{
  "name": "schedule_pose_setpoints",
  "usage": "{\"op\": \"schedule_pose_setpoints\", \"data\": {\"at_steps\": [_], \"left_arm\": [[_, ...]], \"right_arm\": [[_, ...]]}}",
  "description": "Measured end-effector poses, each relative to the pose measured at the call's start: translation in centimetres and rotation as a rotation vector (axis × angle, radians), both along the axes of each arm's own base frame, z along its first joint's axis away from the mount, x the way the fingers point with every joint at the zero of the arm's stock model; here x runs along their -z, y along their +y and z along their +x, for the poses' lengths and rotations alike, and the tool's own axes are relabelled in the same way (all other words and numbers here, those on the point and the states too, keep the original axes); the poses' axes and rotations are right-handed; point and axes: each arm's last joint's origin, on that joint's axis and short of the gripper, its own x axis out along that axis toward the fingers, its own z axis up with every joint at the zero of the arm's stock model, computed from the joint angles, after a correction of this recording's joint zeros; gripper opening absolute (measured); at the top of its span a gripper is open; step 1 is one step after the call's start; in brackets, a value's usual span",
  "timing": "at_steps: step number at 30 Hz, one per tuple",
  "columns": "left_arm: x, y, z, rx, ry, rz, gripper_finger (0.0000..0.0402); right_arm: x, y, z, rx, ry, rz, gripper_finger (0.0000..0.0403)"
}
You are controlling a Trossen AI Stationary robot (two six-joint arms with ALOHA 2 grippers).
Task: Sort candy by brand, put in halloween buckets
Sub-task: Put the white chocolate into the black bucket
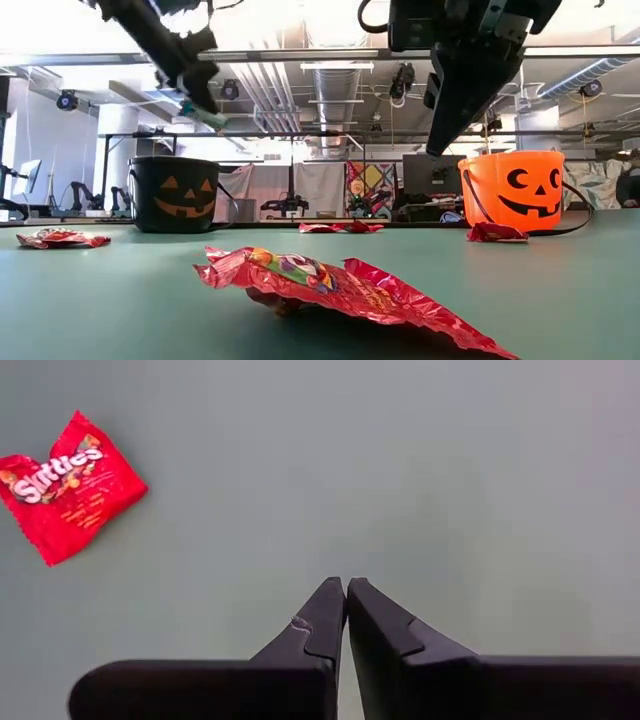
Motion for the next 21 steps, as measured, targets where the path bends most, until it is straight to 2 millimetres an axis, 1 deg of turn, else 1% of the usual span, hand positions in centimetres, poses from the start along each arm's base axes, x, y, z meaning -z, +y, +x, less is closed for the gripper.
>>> {"op": "schedule_pose_setpoints", "data": {"at_steps": [3, 5, 7, 10, 13, 16, 19, 21], "left_arm": [[1.1, 3.1, -2.1, -0.164, 0.019, -0.035, 0.0], [2.3, 5.1, -3.1, -0.229, -0.002, -0.124, 0.0], [3.5, 6.9, -3.8, -0.283, -0.045, -0.217, 0.0], [5.2, 9.3, -4.4, -0.358, -0.065, -0.289, 0.0], [6.5, 11.0, -4.7, -0.416, -0.04, -0.343, 0.0], [7.4, 12.2, -4.5, -0.439, -0.006, -0.389, 0.0], [7.9, 13.0, -4.0, -0.445, 0.009, -0.425, 0.0002], [8.0, 13.5, -3.7, -0.443, 0.012, -0.43, 0.0012]], "right_arm": [[0.0, 0.1, 0.0, -0.003, -0.001, 0.001, 0.0013], [0.0, 0.2, -0.1, -0.006, -0.002, 0.001, 0.0013], [0.0, 0.2, 0.0, -0.01, -0.004, 0.0, 0.0013], [0.0, 0.2, 0.0, -0.01, -0.005, 0.0, 0.0013], [0.0, 0.2, 0.0, 0.002, -0.005, 0.004, 0.0013], [0.0, 0.3, -0.1, 0.014, -0.003, 0.014, 0.0013], [0.0, 0.5, -0.1, 0.011, -0.002, 0.018, 0.0013], [0.0, 0.5, -0.1, 0.01, -0.002, 0.017, 0.0013]]}}
